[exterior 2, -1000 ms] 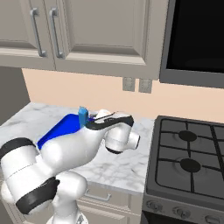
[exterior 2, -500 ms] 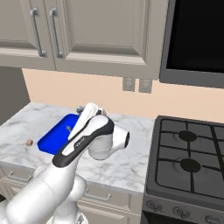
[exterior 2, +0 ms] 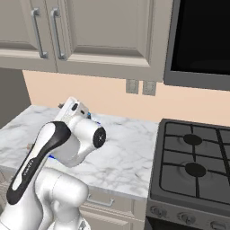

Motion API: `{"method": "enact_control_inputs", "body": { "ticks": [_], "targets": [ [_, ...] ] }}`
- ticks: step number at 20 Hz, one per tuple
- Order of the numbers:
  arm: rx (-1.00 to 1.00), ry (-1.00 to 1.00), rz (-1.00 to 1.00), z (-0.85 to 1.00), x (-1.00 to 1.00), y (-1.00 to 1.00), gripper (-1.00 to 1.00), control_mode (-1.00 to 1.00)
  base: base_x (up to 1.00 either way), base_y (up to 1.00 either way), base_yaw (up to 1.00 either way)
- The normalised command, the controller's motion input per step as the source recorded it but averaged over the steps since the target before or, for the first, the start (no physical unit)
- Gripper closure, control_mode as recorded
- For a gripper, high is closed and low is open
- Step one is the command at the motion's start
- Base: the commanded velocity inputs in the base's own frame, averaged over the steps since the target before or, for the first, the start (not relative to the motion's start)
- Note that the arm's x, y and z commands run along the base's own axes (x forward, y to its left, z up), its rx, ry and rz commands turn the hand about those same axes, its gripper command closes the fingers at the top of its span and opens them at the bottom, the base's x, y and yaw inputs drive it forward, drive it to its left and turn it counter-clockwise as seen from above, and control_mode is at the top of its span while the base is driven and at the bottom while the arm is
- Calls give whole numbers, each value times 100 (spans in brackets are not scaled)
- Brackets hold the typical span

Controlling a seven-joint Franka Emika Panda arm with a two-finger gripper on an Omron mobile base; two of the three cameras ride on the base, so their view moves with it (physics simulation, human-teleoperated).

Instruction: Take out the milk from the fridge and place it on the tray on the counter. Then take the sugar cube near the tray and place it in the tray.

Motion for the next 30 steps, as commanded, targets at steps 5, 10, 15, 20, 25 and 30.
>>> {"method": "enact_control_inputs", "body": {
  "ticks": [5, 10, 15, 20, 25, 30],
  "targets": [
    [-24, 0, -17, 25, -49, 58, -100, -100, 0, 0, 0],
    [-27, 0, -17, 33, -16, 74, -100, -100, 0, 0, 0],
    [-36, 0, -11, 28, -22, 77, -100, -100, 0, 0, 0],
    [-41, 2, -13, 2, -15, 72, -100, -100, 0, 0, 0],
    [-27, 15, -2, -26, 9, 64, -100, -100, 0, 0, 0],
    [-29, 11, 0, -23, 0, 52, -100, -100, 0, 0, 0]
  ]
}}
